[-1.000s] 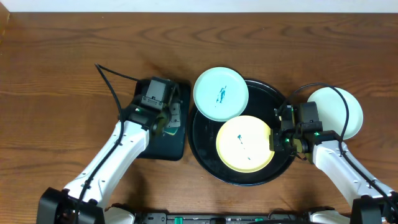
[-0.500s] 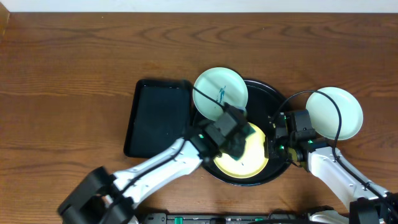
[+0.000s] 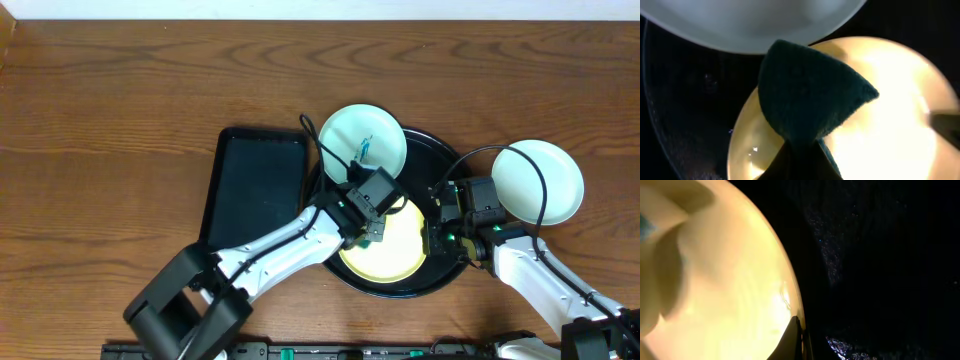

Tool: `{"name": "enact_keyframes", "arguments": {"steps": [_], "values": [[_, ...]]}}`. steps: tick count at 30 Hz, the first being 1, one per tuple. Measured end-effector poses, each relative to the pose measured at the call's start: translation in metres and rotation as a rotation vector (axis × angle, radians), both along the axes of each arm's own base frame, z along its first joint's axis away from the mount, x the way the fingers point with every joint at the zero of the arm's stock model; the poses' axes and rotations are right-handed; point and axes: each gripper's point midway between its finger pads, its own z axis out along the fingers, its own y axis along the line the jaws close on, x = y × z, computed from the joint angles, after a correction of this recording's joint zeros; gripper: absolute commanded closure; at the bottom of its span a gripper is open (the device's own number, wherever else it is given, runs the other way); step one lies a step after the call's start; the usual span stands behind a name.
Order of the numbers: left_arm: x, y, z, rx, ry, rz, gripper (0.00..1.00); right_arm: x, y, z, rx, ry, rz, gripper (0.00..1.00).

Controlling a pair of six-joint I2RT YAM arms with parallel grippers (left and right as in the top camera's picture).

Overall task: Clean dirty plates on tray and stack at the side
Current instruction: 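Scrub the yellow plate with the sponge in the left gripper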

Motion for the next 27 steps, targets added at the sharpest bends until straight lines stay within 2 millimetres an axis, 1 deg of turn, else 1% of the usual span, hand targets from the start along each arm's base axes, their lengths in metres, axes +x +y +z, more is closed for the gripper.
{"name": "enact_keyframes", "arguments": {"steps": [2,4,6,7,9,10,11,12,14,15,17,18,19,20,21,22,23,24,25,26,27], "values": [[-0.001,-0.008,0.027,-0.078,-0.026,-0.005,0.92,0.0,0.0,0.0,0.0,-0.001,0.0,0.99],[-0.003,-0.014,0.033,-0.096,-0.034,-0.011,0.92,0.0,0.0,0.0,0.0,-0.001,0.0,0.99],[-0.012,-0.022,0.03,-0.099,-0.022,-0.037,0.92,0.0,0.0,0.0,0.0,-0.001,0.0,0.99],[-0.017,-0.027,0.025,-0.095,-0.011,-0.054,0.92,0.0,0.0,0.0,0.0,-0.001,0.0,0.99],[-0.023,-0.032,0.009,-0.071,0.01,-0.071,0.92,0.0,0.0,0.0,0.0,-0.001,0.0,0.99],[-0.027,-0.032,-0.005,-0.042,0.033,-0.08,0.92,0.0,0.0,0.0,0.0,-0.001,0.0,0.99],[-0.03,-0.032,-0.017,-0.014,0.05,-0.088,0.92,0.0,0.0,0.0,0.0,0.0,0.0,0.99],[-0.029,-0.03,-0.018,-0.004,0.047,-0.084,0.92,0.0,0.0,0.0,0.0,0.0,0.0,0.99],[-0.019,-0.018,-0.016,0.042,0.023,-0.053,0.92,0.0,0.0,0.0,0.0,0.001,0.001,0.99],[-0.009,-0.004,-0.017,0.073,0.016,-0.008,0.92,0.0,0.0,0.0,0.0,0.001,0.001,0.99],[-0.003,0.011,-0.017,0.095,0.041,0.038,0.92,-0.001,0.0,0.0,0.003,0.003,0.002,0.99],[-0.003,0.012,-0.014,0.088,0.048,0.041,0.92,-0.001,0.001,0.0,0.003,0.003,0.002,0.99],[-0.005,0.01,-0.01,0.065,0.059,0.032,0.92,-0.001,0.001,0.0,0.003,0.003,0.002,0.99],[-0.007,0.01,0.002,0.041,0.057,0.024,0.92,-0.001,0.0,0.0,0.003,0.003,0.002,0.99],[-0.004,0.008,0.033,-0.023,0.011,0.013,0.92,-0.001,0.001,0.0,0.003,0.002,0.002,0.99],[-0.002,0.008,0.053,-0.065,-0.027,0.01,0.92,-0.001,0.001,0.0,0.003,0.002,0.002,0.99],[-0.001,0.014,0.075,-0.098,-0.06,0.007,0.92,-0.001,0.001,0.0,0.003,0.002,0.002,0.97],[-0.001,0.024,0.087,-0.105,-0.071,0.015,0.92,-0.001,0.001,0.0,0.003,0.002,0.002,0.91],[0.002,0.04,0.094,-0.097,-0.07,0.041,0.92,0.0,0.0,0.0,-0.002,0.001,0.003,0.91],[0.008,0.057,0.094,-0.077,-0.061,0.075,0.92,-0.002,0.0,-0.001,-0.002,0.005,0.004,0.93],[0.013,0.076,0.089,-0.046,-0.035,0.112,0.92,-0.002,0.0,-0.001,-0.002,0.005,0.004,0.94]]}}
